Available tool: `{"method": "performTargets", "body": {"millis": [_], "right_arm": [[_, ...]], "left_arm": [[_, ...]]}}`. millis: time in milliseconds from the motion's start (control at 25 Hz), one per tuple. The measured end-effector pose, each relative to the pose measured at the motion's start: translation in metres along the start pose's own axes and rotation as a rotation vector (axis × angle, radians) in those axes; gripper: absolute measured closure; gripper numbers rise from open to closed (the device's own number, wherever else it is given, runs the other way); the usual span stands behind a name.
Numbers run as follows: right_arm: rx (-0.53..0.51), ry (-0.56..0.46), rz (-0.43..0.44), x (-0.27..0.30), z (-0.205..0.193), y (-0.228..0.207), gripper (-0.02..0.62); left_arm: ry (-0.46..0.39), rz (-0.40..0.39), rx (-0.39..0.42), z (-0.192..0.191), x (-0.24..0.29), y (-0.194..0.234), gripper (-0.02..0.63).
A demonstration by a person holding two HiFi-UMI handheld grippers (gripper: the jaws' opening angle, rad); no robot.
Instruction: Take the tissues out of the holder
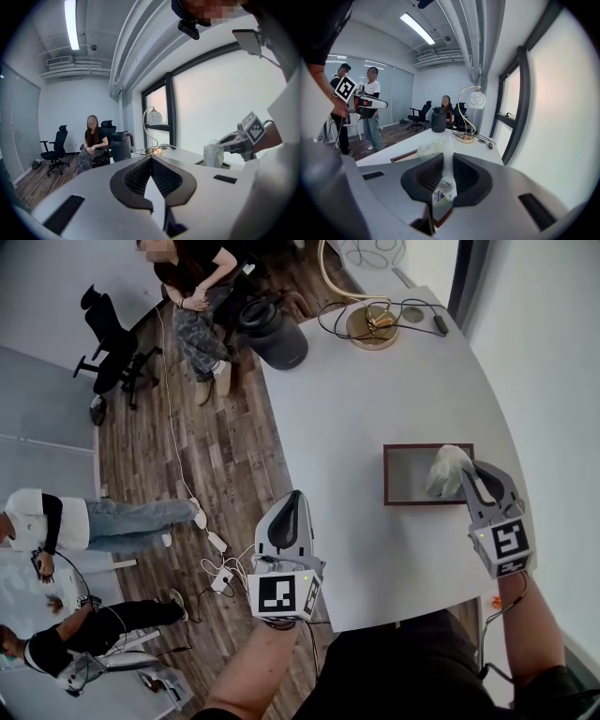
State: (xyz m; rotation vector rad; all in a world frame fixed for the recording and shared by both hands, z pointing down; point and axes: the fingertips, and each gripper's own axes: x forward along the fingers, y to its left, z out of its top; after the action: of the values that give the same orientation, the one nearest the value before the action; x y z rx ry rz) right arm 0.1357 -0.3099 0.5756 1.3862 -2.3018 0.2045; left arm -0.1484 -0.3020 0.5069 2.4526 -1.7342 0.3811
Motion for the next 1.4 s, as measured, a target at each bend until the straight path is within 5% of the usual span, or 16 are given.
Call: {"method": "performTargets", "body": {"millis": [520, 920, 1200, 1400], "right_arm": [[0.035, -0.067, -0.032, -0.023, 0.036, -0.005, 0.546], [0.021, -0.173, -0.035, -0.054, 0.106, -0.009, 0.546], [0.034, -0.199, -0.048, -0.074, 0.135, -0.019, 0.548], [0.013, -0.235, -0.047, -0.09, 0.158, -0.024, 0.548]], "left_arm": [[-0.078, 0.019, 0.003, 0.036, -0.022, 0.0, 0.601], [-0.181, 0.023, -0.006, 0.097, -0.042, 0.006, 0.601], [-0.209, 0.073, -0.001, 0.133, -0.06, 0.023, 0.601], [-0.188, 0.036, 0.005, 0.144, -0.07, 0.022, 0.601]]}}
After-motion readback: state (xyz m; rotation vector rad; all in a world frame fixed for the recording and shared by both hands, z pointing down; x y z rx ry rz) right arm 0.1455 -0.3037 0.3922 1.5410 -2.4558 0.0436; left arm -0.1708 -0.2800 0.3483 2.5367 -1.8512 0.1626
